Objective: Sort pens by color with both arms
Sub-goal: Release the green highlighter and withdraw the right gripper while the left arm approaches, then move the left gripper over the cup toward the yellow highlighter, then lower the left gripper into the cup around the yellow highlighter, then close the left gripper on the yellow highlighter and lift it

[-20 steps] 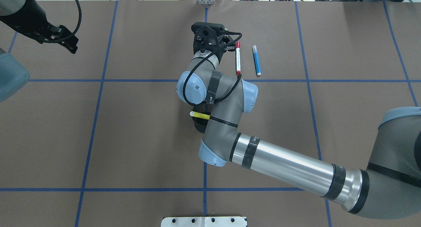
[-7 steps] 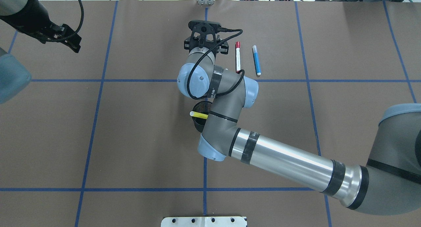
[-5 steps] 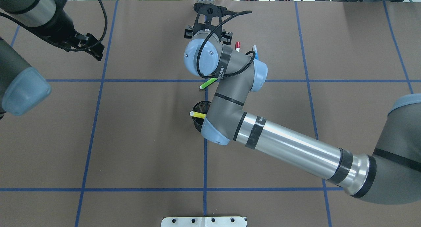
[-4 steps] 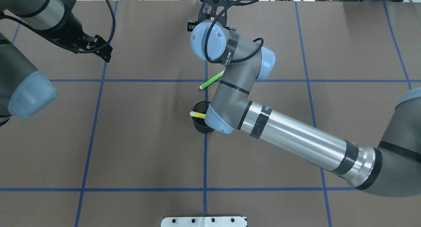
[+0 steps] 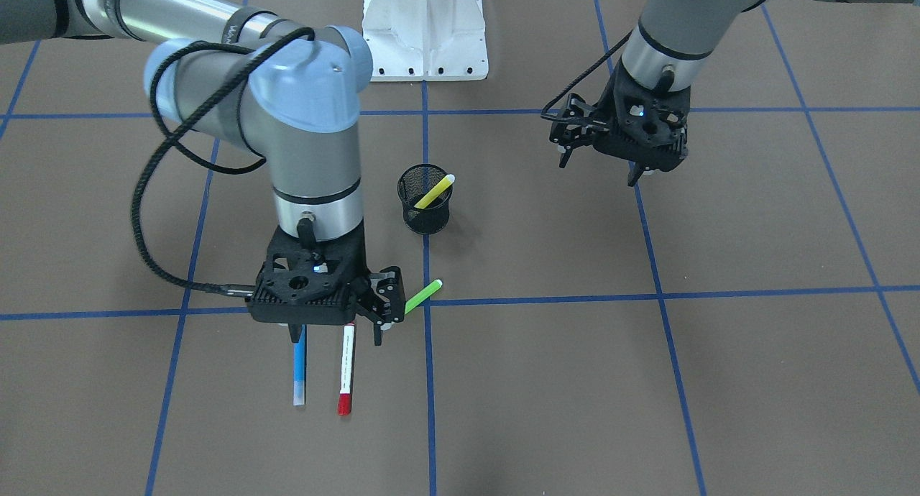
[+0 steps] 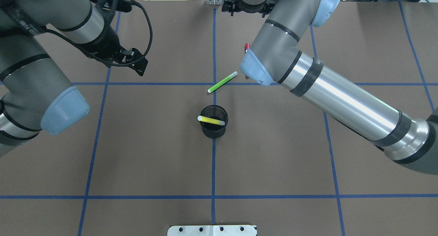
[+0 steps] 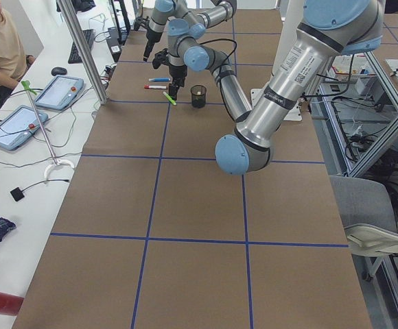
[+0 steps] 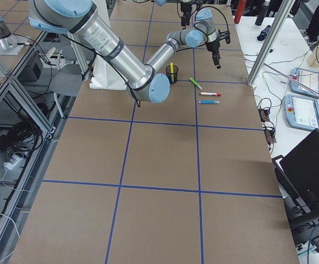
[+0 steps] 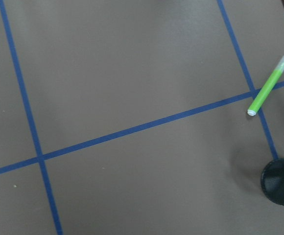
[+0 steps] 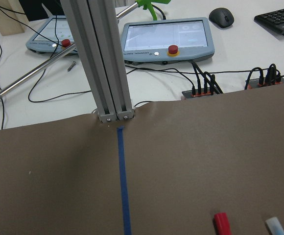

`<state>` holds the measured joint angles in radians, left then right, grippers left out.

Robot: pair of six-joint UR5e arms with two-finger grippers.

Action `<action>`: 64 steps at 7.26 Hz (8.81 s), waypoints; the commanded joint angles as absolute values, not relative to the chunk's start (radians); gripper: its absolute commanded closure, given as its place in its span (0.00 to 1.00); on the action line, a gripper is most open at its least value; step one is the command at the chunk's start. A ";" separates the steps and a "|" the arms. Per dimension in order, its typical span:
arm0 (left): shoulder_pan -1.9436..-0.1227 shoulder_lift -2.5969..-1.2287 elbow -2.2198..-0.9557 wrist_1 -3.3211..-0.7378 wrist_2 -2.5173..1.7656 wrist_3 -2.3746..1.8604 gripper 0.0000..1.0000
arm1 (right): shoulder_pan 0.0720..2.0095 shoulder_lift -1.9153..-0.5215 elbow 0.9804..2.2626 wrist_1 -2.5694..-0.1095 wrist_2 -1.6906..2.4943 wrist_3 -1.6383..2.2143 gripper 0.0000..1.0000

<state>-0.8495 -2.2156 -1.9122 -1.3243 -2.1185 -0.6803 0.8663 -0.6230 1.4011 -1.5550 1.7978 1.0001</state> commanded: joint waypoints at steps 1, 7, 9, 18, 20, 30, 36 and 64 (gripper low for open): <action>-0.804 -2.314 -1.817 -1.322 -2.123 -0.719 0.00 | 1.007 -0.696 1.436 -1.583 2.033 0.762 0.01; -0.684 -2.486 -1.643 -1.189 -2.125 -0.693 0.02 | 1.141 -0.856 1.621 -1.766 2.145 0.414 0.00; -0.664 -2.563 -1.532 -1.187 -2.126 -0.693 0.24 | 1.143 -0.856 1.623 -1.764 2.145 0.414 0.01; -0.591 -2.569 -1.470 -1.195 -2.114 -0.690 0.45 | 1.143 -0.865 1.618 -1.759 2.138 0.414 0.01; -0.589 -2.569 -1.454 -1.201 -2.114 -0.690 0.46 | 1.143 -0.865 1.617 -1.758 2.138 0.414 0.01; -0.589 -2.574 -1.405 -1.259 -2.114 -0.687 0.48 | 1.141 -0.864 1.617 -1.756 2.138 0.423 0.01; -0.589 -2.568 -1.410 -1.253 -2.114 -0.689 0.56 | 1.141 -0.864 1.617 -1.756 2.138 0.423 0.01; -0.565 -2.569 -1.443 -1.204 -2.086 -0.689 0.57 | 1.134 -0.865 1.612 -1.752 2.138 0.430 0.01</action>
